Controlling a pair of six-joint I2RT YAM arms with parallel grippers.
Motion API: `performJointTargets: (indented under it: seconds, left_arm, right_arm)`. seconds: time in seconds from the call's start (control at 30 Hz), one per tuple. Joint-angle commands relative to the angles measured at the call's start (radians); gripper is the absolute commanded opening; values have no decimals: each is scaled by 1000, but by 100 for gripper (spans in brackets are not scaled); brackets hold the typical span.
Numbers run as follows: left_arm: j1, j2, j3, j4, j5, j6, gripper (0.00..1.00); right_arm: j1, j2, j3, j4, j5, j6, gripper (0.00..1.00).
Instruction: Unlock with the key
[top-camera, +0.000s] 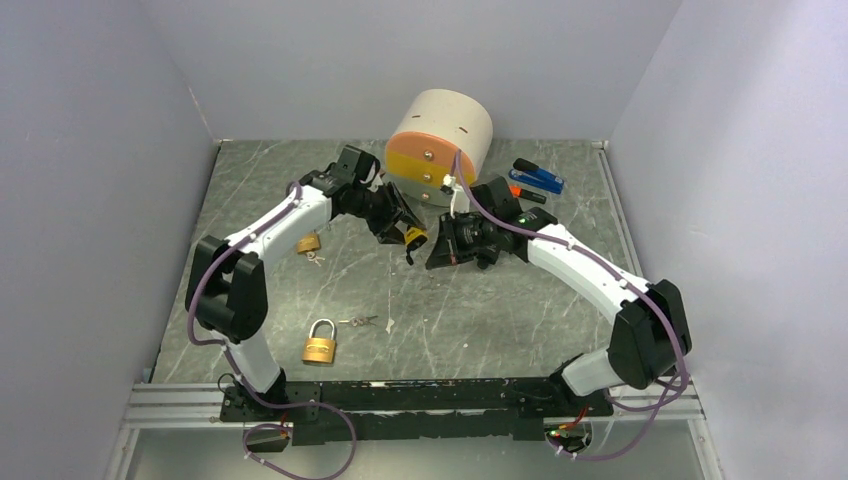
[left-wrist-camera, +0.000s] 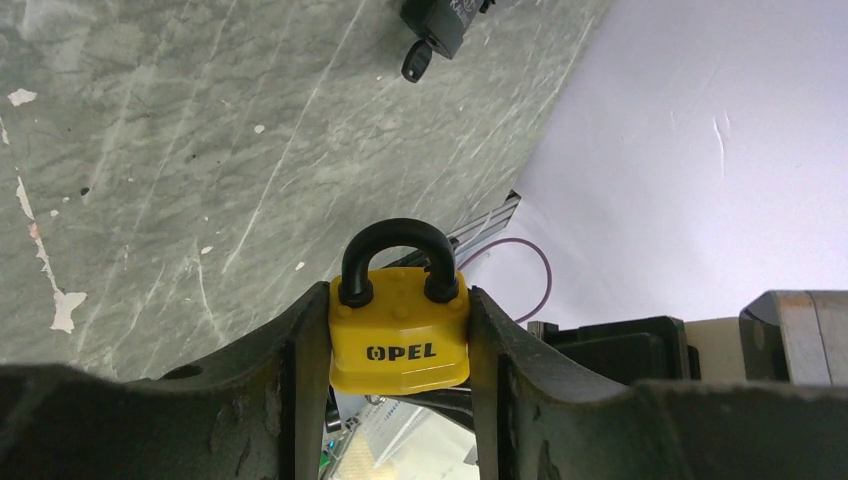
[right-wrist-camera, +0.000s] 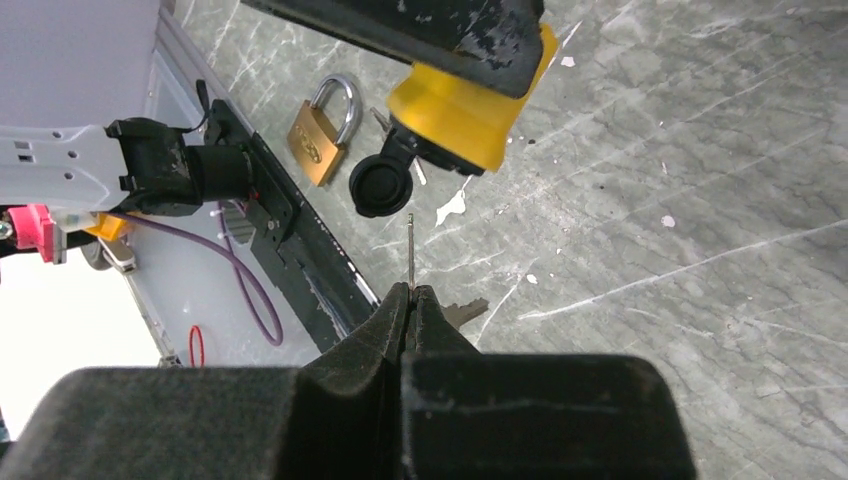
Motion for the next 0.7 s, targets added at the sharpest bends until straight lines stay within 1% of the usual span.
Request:
performJointTargets:
  seconds: [0.0,0.2,0.37,0.5,0.67]
  left_arm:
    - [-7,-66,-2,57,59,-17,3]
    - [-12,-65,-7,47,51,-9,3]
    - [-15,-64,-15,57,52,-13,2]
    - [-14,-63,-15,46,40,0,2]
    - [-16,-68,-32,64,47,-9,3]
  right_arm:
    - [-2,21,63,19,42,32,0]
    - [-3,28,80,48,62,57,0]
    - [-3,41,93,31,110,74,0]
    - [-5,42,88,57,110,95,0]
    - [-5,63,104,46,127,112,0]
